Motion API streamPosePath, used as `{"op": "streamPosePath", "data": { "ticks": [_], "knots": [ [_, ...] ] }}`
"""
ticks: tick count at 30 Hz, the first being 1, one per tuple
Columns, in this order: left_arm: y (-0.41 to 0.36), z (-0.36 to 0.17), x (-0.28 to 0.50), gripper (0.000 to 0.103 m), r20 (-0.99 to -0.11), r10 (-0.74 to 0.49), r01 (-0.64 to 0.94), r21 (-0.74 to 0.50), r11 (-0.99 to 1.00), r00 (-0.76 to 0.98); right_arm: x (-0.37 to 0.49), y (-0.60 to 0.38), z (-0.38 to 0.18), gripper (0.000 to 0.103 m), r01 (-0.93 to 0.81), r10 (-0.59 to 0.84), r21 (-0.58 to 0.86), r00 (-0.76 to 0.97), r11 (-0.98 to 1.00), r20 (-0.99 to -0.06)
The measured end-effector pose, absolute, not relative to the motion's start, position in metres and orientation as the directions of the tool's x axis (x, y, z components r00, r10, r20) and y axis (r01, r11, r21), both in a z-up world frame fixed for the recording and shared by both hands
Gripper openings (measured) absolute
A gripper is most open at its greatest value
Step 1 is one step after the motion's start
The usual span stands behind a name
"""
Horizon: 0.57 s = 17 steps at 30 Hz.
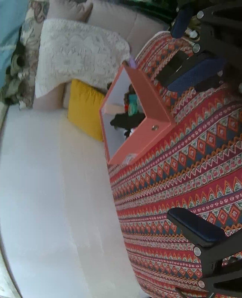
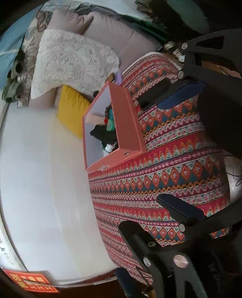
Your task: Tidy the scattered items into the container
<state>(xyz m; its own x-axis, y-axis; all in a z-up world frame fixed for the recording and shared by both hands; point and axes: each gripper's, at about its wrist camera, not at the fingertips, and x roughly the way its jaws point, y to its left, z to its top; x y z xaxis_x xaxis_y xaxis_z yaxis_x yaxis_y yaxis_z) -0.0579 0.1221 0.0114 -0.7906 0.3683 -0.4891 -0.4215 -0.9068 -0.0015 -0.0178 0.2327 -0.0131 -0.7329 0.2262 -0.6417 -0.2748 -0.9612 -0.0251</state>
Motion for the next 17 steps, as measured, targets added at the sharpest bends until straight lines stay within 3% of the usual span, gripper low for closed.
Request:
{"op": "streamPosePath", "data": {
  "ticks": [17],
  "knots": [
    [0.137,0.029,-0.029,0.102,-0.435,0.379,-0.435,0.032,-0.900,-0.816,0.018,0.228,0.010,0.096,-0.290,0.263,-0.051,-0.763,-0.956,-0.590]
  ]
}}
